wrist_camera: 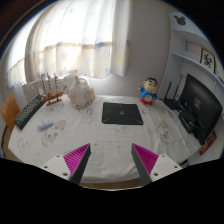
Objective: Arrange mouse
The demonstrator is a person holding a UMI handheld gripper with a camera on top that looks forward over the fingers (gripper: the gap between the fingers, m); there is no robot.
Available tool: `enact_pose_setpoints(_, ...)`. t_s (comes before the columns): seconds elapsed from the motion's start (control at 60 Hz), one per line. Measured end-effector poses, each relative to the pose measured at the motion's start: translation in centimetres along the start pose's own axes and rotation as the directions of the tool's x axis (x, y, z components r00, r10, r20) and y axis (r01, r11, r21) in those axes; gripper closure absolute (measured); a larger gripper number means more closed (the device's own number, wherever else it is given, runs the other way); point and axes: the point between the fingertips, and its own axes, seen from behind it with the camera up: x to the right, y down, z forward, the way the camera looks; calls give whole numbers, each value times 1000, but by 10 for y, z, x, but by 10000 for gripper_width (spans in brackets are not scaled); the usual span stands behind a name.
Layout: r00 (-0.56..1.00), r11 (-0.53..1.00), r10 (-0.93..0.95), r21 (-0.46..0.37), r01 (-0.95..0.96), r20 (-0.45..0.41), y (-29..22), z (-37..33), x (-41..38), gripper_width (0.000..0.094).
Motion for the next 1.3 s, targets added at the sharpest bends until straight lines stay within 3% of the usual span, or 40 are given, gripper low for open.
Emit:
enact_pose_setpoints(0.9, 991, 999, -31, 12, 29, 133, 19, -31, -314, 85)
enact_pose_setpoints(1.3, 986, 997, -4, 75, -9, 168, 6, 28, -386, 84)
